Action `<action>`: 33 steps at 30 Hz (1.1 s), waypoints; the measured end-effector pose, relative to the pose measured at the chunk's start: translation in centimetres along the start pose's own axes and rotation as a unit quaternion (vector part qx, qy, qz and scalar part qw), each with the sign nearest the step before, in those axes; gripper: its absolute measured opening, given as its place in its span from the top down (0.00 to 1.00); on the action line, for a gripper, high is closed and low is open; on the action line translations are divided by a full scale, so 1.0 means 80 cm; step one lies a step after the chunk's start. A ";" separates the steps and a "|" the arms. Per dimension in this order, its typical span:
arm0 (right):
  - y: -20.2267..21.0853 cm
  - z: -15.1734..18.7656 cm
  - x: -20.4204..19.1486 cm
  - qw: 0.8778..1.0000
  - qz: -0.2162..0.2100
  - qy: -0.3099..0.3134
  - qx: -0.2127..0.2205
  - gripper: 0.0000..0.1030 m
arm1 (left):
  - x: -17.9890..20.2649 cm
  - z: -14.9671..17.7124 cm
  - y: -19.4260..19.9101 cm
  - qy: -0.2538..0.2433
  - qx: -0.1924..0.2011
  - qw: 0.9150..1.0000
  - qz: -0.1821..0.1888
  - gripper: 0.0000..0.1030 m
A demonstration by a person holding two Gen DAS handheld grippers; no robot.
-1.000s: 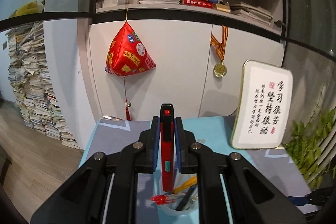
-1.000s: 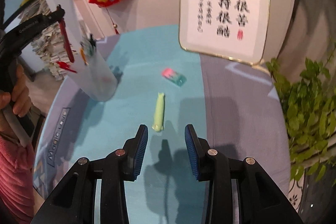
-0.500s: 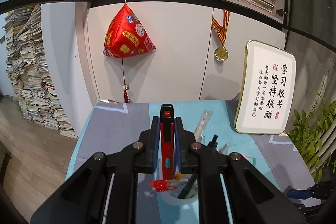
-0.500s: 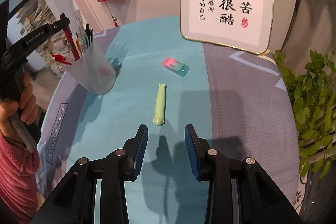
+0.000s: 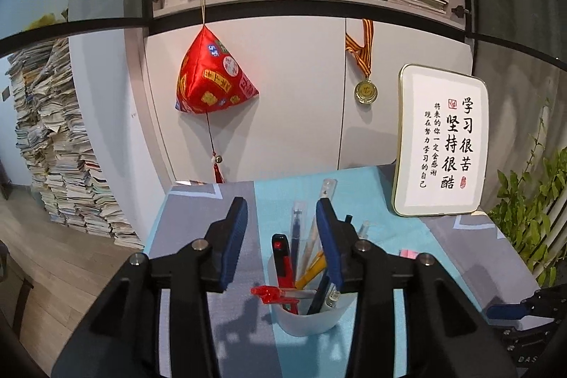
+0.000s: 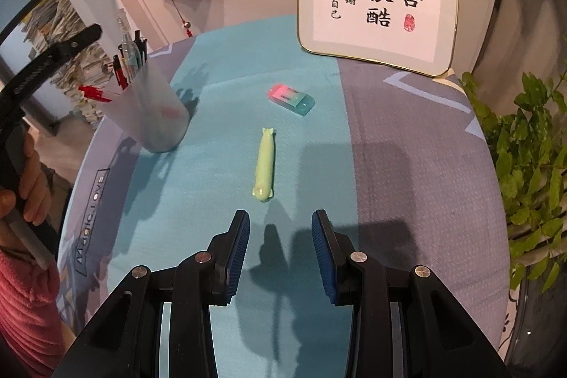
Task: Organize stationery
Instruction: 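Lower the red marker into the frosted cup and open the left tool, then grasp the green highlighter with the left tool while the right tool moves to the pink eraser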
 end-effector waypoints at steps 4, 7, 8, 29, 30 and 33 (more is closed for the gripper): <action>0.007 -0.003 0.015 1.000 0.016 -0.009 0.012 0.65 | 0.005 0.002 0.020 0.021 -0.006 1.000 0.010 0.61; 0.017 -0.008 0.038 0.999 0.038 -0.028 0.027 0.65 | 0.029 0.012 0.034 0.022 -0.027 0.998 0.043 0.58; 0.019 -0.010 0.046 0.998 0.045 -0.036 0.030 0.65 | 0.041 0.017 0.036 0.015 -0.036 0.998 0.056 0.57; 0.025 -0.037 0.093 0.997 0.059 -0.036 0.044 0.65 | 0.197 0.092 -0.077 -0.039 -0.210 0.967 0.136 0.68; 0.021 -0.042 0.090 0.997 0.058 -0.028 0.043 0.65 | 0.198 0.096 -0.081 -0.039 -0.218 0.965 0.138 0.84; 0.011 -0.052 0.077 0.998 0.046 -0.002 0.042 0.65 | 0.188 0.101 -0.081 -0.032 -0.223 0.962 0.153 0.89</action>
Point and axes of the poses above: each gripper's, at about its wrist camera, not at the fingertips, and y roughly against the way its jaws point, x to its right, z to its underside, the point moved 2 cm from there along -y, roughly the way its jaws point, and after that the axes turned 7 degrees about -y, right-handed, at the moved point
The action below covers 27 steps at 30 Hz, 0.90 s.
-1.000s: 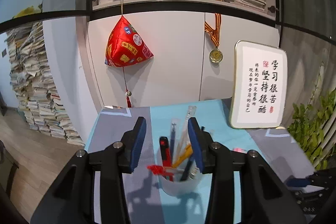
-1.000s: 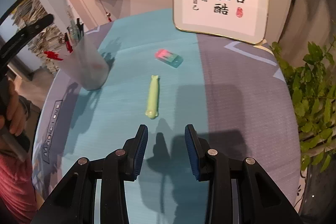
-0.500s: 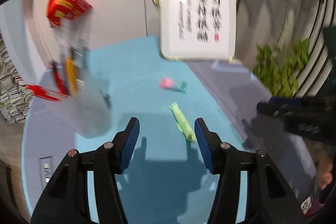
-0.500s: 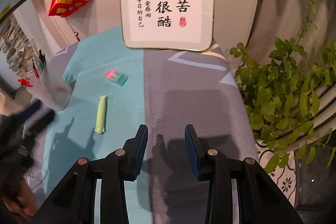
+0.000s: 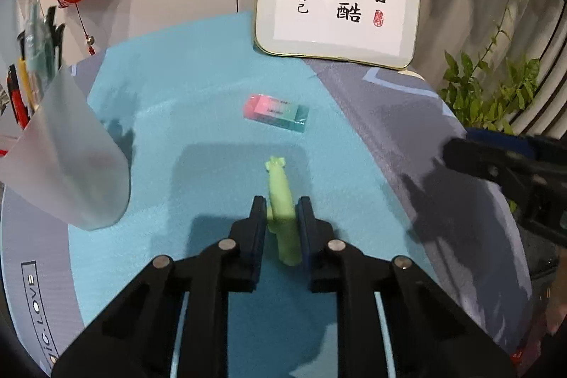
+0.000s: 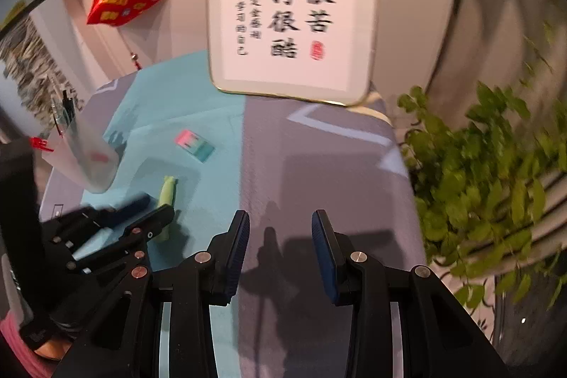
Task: Organize stationery
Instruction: 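Grasp the green highlighter with the left tool while the right tool moves to the pink eraser, then lift the green highlighter with the left tool while the right tool grasps the pink eraser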
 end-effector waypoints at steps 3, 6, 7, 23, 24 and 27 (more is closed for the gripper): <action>-0.010 -0.006 -0.024 0.998 -0.014 0.056 0.012 0.65 | -0.015 0.014 0.014 0.002 0.003 1.000 0.007 0.89; -0.027 -0.010 -0.052 0.993 -0.006 0.113 0.016 0.65 | -0.028 0.031 0.033 -0.001 0.014 1.000 -0.002 0.89; -0.033 -0.012 -0.059 0.992 -0.005 0.125 0.014 0.65 | -0.031 0.035 0.039 -0.006 0.019 1.000 -0.011 0.89; -0.116 -0.046 -0.110 0.981 0.002 0.196 0.008 0.50 | -0.069 0.071 0.097 0.008 0.047 0.998 -0.041 0.89; -0.116 -0.047 -0.111 0.981 -0.006 0.193 0.012 0.52 | -0.071 0.073 0.098 0.011 0.047 0.998 -0.041 0.89; -0.118 -0.048 -0.112 0.983 -0.039 0.178 -0.003 0.80 | -0.079 0.078 0.099 0.018 0.045 0.998 -0.041 0.89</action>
Point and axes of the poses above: each gripper's, at about its wrist camera, not at the fingertips, and y roughly against the way its jaws point, x to its right, z to its underside, the point moved 2 cm from there along -y, roughly the way its jaws point, and after that the axes turned 7 degrees about -y, right-handed, at the moved point
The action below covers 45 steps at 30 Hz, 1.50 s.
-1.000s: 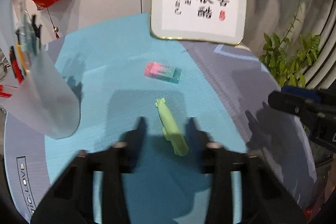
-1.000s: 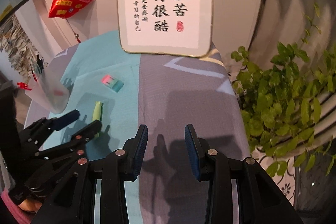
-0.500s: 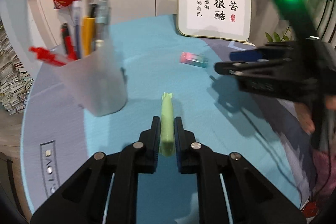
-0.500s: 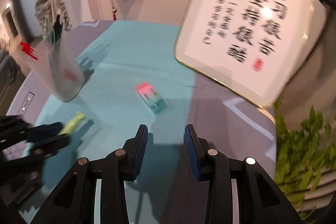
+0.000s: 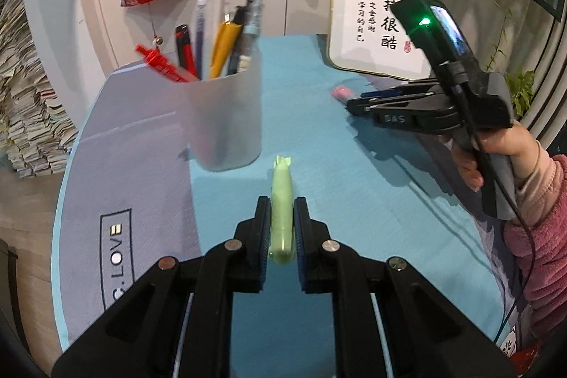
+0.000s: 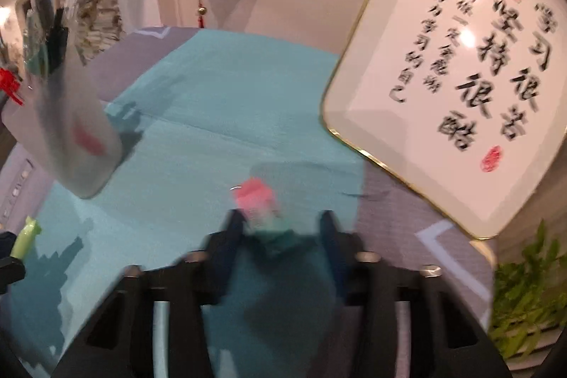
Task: Organize stationery
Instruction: 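Lift the green highlighter with the left tool while the right tool grasps the pink eraser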
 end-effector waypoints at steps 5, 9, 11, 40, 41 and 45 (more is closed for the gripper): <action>0.028 0.032 -0.021 1.000 -0.005 -0.009 -0.007 0.80 | -0.011 0.013 0.004 0.004 0.001 1.000 -0.006 0.89; 0.059 0.079 -0.040 0.999 0.014 -0.025 -0.014 0.80 | -0.019 0.026 -0.003 0.006 -0.009 1.000 -0.010 0.89; 0.071 0.103 -0.047 0.999 0.006 -0.045 -0.024 0.80 | -0.021 0.032 -0.004 0.007 -0.010 1.000 -0.008 0.89; 0.070 0.111 -0.079 0.999 0.016 0.015 -0.046 0.64 | -0.010 0.023 -0.033 -0.028 -0.034 0.999 0.005 0.70; 0.070 0.110 -0.079 0.999 0.008 0.012 -0.048 0.72 | -0.011 0.023 -0.032 -0.028 -0.033 0.999 0.003 0.75; 0.071 0.110 -0.081 0.999 0.010 0.003 -0.046 0.79 | -0.016 0.025 -0.028 -0.017 -0.035 0.999 0.009 0.89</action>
Point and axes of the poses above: each gripper's, at about its wrist camera, not at the fingertips, and y roughly against the way its jaws point, x to its right, z to its underside, the point moved 2 cm from there along -y, roughly the way its jaws point, and after that the axes turned 7 degrees about -y, right-handed, at the moved point
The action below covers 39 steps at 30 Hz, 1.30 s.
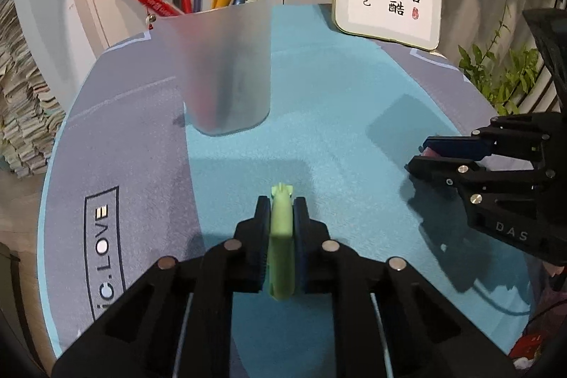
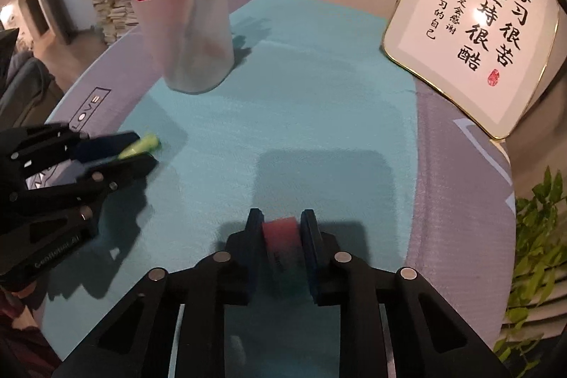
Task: Organize stationery
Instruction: 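Lift the green highlighter with the left tool while the right tool grasps the pink eraser, then lower the highlighter into the cup and open the left tool while the right tool holds the eraser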
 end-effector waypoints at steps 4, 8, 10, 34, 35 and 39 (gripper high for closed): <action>0.024 0.001 0.005 0.999 -0.029 -0.033 0.023 0.80 | -0.001 -0.001 0.018 0.004 0.015 1.000 -0.008 0.89; 0.054 0.004 0.016 0.995 -0.039 -0.069 0.057 0.80 | 0.004 -0.004 0.041 -0.004 0.037 0.999 -0.014 0.89; 0.065 0.007 0.020 0.994 -0.043 -0.082 0.066 0.80 | 0.006 -0.005 0.052 -0.005 0.047 0.999 -0.011 0.89; 0.110 0.032 0.032 0.981 -0.076 -0.140 0.108 0.80 | -0.004 -0.029 0.128 0.002 0.124 0.992 -0.022 0.89; 0.109 0.032 0.033 0.981 -0.076 -0.142 0.108 0.80 | -0.007 -0.036 0.129 0.001 0.127 0.992 -0.023 0.89; 0.109 0.030 0.036 0.978 -0.086 -0.154 0.110 0.80 | -0.023 -0.071 0.131 0.008 0.144 0.989 -0.034 0.89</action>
Point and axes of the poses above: each gripper's, at about its wrist camera, not at the fingertips, and y roughly against the way its jaws point, x to its right, z to its underside, the point moved 2 cm from there along -y, roughly the way its jaws point, and after that the axes turned 7 degrees about -y, right-handed, at the moved point
